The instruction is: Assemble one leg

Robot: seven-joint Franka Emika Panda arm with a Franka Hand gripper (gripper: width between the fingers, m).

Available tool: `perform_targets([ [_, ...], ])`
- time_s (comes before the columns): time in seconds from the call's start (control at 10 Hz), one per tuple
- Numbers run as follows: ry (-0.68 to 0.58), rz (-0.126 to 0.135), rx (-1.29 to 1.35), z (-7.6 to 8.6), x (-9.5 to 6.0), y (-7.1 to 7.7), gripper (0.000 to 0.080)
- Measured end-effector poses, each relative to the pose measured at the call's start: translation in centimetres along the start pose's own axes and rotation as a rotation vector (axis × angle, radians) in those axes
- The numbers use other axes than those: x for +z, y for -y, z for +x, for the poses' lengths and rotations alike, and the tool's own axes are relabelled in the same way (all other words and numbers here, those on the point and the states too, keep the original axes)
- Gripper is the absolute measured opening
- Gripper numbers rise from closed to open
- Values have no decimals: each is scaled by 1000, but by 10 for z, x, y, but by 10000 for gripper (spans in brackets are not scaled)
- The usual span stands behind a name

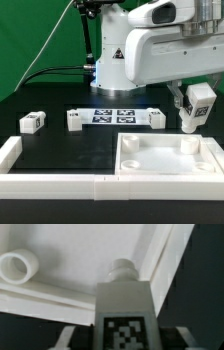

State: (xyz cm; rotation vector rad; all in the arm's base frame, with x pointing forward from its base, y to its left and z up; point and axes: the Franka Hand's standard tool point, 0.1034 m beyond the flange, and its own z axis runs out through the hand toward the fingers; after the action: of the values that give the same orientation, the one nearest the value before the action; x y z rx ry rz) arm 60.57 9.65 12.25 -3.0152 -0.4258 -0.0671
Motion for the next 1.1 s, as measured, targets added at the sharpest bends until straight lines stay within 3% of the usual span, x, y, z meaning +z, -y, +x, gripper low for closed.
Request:
perform_targets([
  [0.1,-85,-20,-5,9,-1,-4,290],
  [0.2,-134,-35,-3,6,2,-7,290],
  [0.6,-147,-38,-2,-2,13,0,290],
  [1.1,-221,-54,-13,11,21,3,290],
])
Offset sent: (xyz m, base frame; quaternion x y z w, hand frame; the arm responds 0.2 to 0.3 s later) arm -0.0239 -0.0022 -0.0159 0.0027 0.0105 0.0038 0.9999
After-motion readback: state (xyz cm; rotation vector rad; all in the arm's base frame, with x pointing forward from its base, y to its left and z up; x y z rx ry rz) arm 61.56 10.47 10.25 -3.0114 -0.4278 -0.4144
